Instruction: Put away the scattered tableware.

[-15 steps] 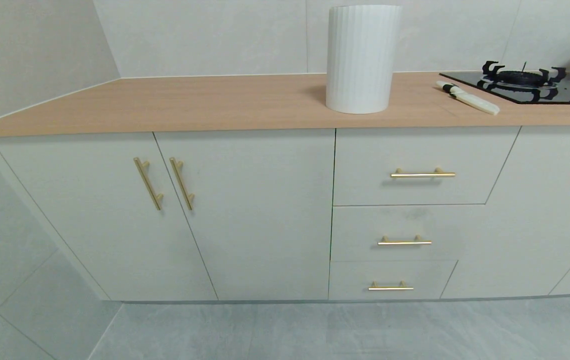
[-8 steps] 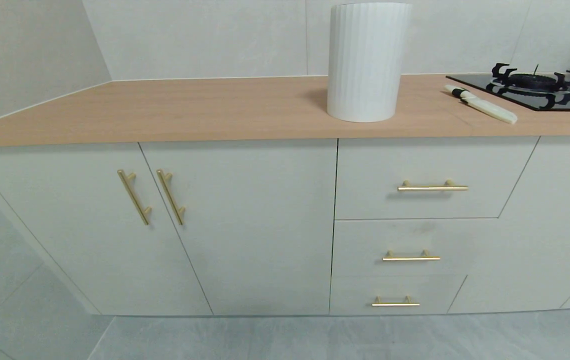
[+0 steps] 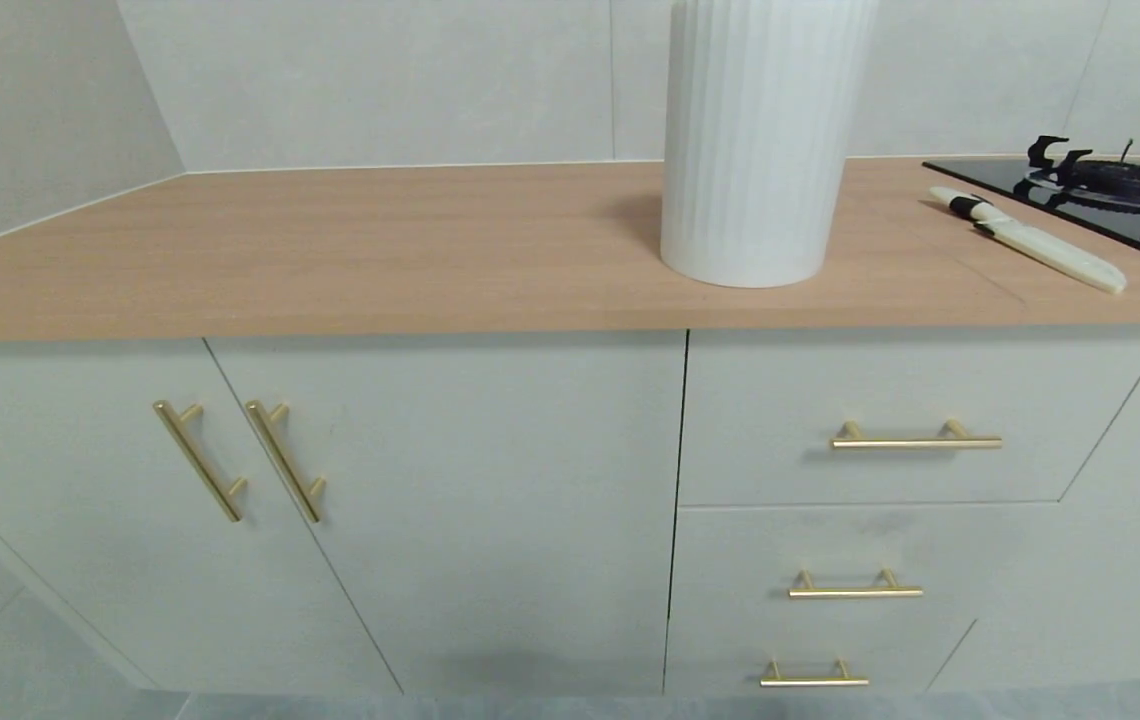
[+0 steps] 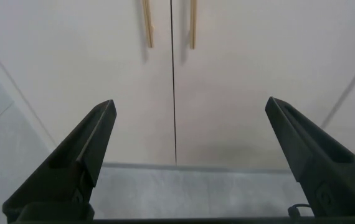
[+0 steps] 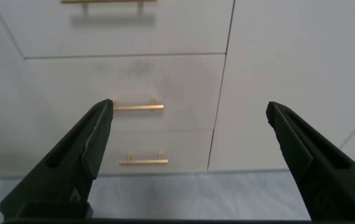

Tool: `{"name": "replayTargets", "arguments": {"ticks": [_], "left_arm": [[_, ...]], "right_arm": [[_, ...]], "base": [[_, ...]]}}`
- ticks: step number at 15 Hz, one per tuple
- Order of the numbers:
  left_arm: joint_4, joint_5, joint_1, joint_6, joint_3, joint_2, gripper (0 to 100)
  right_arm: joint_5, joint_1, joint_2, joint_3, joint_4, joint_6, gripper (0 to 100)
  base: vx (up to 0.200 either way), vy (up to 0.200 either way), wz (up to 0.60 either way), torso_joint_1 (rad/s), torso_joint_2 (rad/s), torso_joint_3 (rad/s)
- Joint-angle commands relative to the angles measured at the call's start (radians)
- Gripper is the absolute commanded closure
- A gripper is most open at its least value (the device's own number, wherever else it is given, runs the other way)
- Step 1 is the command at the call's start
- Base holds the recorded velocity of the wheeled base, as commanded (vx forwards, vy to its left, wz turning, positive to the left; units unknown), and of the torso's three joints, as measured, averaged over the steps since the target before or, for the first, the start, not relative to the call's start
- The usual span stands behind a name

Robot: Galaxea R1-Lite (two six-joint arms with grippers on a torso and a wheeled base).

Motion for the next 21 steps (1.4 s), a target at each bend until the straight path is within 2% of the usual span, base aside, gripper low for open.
{"name": "replayTargets", "arguments": {"ticks": [1,5,11,19,21], "left_arm": [[0.000,0.001,0.000,-0.001,0.000,0.000,0],[0.000,0.001,0.000,-0.002,0.000,0.000,0],[0.000,0.001,0.000,0.002,0.000,0.000,0],[0.000,0.001,0.000,0.002,0.000,0.000,0],[0.000,0.001,0.000,0.001,0.000,0.000,0]], "right_arm": [[0.000,0.000,0.002,0.000,-0.002,0.000,0],[0.000,0.000,0.002,0.000,0.000,0.000,0],[0.000,0.000,0.002,0.000,0.000,0.000,0],[0.000,0.000,0.002,0.000,0.000,0.000,0],[0.000,0.000,0.002,0.000,0.000,0.000,0]], "base": [[0.200,0.000,0.00,0.007,0.00,0.002],[0.200,0.000,0.00,0.001,0.00,0.002],[0.000,0.000,0.00,0.000,0.00,0.000],[0.000,-0.200,0.00,0.009,0.00,0.003],[0.000,0.000,0.00,0.000,0.00,0.000]]}}
